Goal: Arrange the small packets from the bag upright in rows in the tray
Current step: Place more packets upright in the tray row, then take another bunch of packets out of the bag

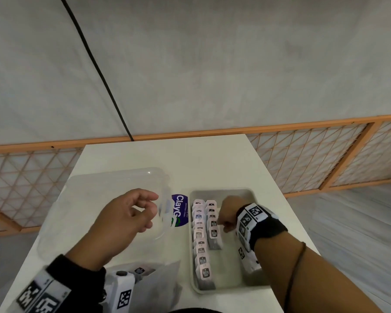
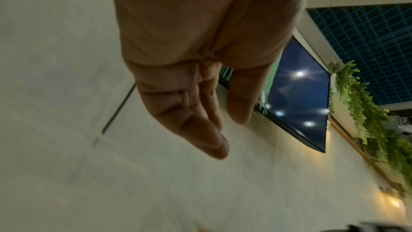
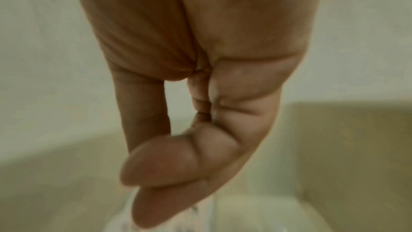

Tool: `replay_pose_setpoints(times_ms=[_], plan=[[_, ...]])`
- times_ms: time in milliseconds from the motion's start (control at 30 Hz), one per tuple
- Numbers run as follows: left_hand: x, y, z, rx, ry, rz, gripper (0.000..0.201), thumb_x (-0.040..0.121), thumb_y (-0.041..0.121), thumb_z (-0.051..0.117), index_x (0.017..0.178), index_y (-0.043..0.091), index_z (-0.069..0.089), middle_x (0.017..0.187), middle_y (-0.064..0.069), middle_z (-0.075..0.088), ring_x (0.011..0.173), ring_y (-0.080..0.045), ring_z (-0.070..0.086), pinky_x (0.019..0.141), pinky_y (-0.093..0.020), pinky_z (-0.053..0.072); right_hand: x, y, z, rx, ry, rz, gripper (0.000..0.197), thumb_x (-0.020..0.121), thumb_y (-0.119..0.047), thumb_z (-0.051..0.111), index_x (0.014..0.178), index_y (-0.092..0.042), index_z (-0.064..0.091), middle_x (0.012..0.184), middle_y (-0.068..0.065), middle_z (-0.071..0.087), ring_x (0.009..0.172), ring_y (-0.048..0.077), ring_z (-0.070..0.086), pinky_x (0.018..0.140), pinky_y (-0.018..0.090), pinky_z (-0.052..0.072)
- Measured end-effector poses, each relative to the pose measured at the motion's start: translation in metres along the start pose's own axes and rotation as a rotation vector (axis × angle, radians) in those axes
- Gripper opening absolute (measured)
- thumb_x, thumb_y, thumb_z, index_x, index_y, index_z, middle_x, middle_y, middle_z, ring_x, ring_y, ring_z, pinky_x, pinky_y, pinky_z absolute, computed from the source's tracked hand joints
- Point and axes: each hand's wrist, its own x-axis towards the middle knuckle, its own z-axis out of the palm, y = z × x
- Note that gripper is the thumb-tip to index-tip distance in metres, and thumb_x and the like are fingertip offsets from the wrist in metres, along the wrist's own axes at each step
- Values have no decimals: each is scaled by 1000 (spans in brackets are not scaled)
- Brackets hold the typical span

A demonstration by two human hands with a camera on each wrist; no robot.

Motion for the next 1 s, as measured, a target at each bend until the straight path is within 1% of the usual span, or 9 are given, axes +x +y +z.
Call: replay_pose_setpoints(times_ms=[133,267,433,500,600,800,867,933,1000], plan=[[-21,-3,-41,178,23,15,11,88,22,62,89,31,68,84,10,66,69,-10,67,67,-29,52,-51,-37,-21,-65,80,-257,18,85,-17,61,89,-1,70,80,9,74,65,15,65,70,27,55],[-44,-23,-69,456,-35,-66,11,89,26,59,82,30,66,77,10,66,72,-6,60,62,-19,43,-102,-79,-14,74,-37,-566,6,85,-12,63,90,-10,66,81,4,70,67,13,66,67,27,55],[-69,-60,-73,743,-286,-180,10,92,35,53,92,35,63,95,15,62,88,0,56,77,-18,43,-122,-125,41,-379,-151,-846,24,89,-24,60,112,-18,66,103,-3,68,90,9,59,83,25,47],[-77,-73,-66,822,-347,-242,19,93,40,49,108,44,59,98,11,52,93,-7,51,81,-22,39,-122,-135,67,-625,-132,-847,36,90,-32,59,122,-16,60,117,3,62,105,20,56,90,33,46],[-88,-84,-55,877,-334,-356,29,93,48,43,120,48,54,111,-1,41,114,-21,42,93,-29,38,-119,-141,94,-830,-104,-770,37,91,-28,56,121,-7,59,113,11,63,102,28,59,79,32,46],[-91,-97,-39,881,-90,-422,58,95,44,18,100,11,66,108,-12,51,101,-25,38,93,-35,38,-122,-142,105,-845,-105,-662,24,94,-18,45,101,-3,63,86,8,58,78,23,50,65,30,39],[-92,-109,-42,774,-35,-393,51,88,46,30,99,13,67,112,-9,52,112,-27,48,91,-30,41,-126,-143,106,-871,-105,-659,23,95,-18,44,94,-3,61,79,7,52,77,22,48,61,29,37],[-95,-114,-43,710,-48,-315,36,90,26,50,123,15,58,129,-4,48,123,-19,46,98,-22,35,-127,-145,108,-859,-105,-667,27,95,-18,44,99,1,63,87,11,58,80,24,52,67,31,41],[-95,-117,-39,621,-82,-210,52,86,10,56,136,15,46,137,1,45,129,-15,42,103,-18,29,-123,-149,111,-817,-64,-714,28,94,-18,49,109,0,64,103,13,65,91,28,58,77,33,48]])
